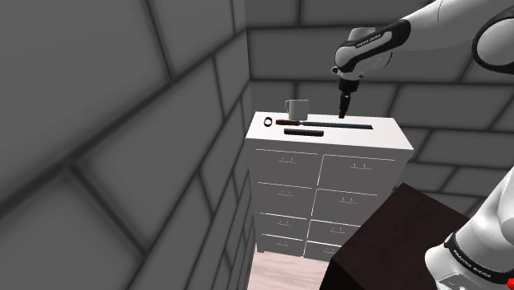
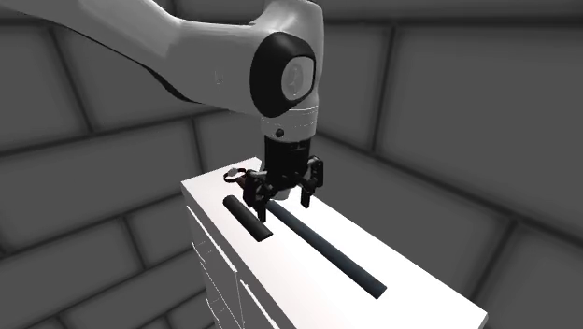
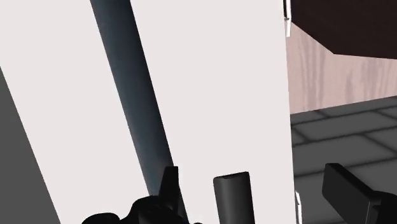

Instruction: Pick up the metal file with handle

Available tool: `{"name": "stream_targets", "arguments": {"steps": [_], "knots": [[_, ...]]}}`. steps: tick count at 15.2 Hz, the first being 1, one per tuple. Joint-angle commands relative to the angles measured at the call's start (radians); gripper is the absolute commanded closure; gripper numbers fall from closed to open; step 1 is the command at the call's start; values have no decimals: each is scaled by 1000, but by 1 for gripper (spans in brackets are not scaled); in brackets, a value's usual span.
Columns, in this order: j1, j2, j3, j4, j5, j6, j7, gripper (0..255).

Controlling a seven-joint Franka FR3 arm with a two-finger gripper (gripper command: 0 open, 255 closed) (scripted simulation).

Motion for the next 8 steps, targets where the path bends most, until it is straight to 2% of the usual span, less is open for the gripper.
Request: {"name": "stream_targets", "arguments": {"steps": [1,8], "knots": [[-22,90,15,83,40,-9,-66,0],[-116,392,90,425,116,-81,-220,0]]}}
